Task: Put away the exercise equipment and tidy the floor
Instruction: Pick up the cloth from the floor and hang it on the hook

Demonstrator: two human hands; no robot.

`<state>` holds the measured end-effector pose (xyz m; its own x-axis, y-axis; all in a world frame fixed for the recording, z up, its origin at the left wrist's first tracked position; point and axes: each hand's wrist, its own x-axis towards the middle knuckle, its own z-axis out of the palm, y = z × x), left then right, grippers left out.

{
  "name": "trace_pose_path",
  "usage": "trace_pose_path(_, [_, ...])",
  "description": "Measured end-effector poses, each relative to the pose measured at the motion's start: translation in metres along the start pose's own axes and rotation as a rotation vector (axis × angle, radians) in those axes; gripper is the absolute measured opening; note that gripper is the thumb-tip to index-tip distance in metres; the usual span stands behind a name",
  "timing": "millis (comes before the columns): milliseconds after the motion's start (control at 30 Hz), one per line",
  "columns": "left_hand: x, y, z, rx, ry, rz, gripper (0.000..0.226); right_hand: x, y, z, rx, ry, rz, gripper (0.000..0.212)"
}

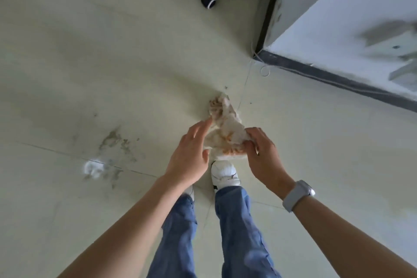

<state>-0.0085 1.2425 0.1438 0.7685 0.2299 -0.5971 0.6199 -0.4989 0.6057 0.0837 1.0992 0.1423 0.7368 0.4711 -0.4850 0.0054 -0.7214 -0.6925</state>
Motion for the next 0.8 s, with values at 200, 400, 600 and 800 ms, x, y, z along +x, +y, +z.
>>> trace_pose_path(200, [-0.081,0.109,-0.065,0.099,-0.209,0.233,0.071,-0.116,-0.081,-0.110,0.035,0.162,0.009,0.026])
trace_pose_path(400, [-0.160,0.243,-0.066,0.163,-0.381,0.462,0.061,-0.238,-0.120,-0.201,-0.017,0.350,-0.050,0.036])
trace_pose_path(600, [-0.245,0.355,-0.009,0.309,-0.532,0.541,0.007,-0.405,-0.077,-0.288,0.020,0.651,0.083,0.032])
trace_pose_path(800, [-0.323,0.447,0.092,0.480,-0.681,0.613,0.023,-0.586,0.038,-0.344,0.196,1.033,0.416,0.028])
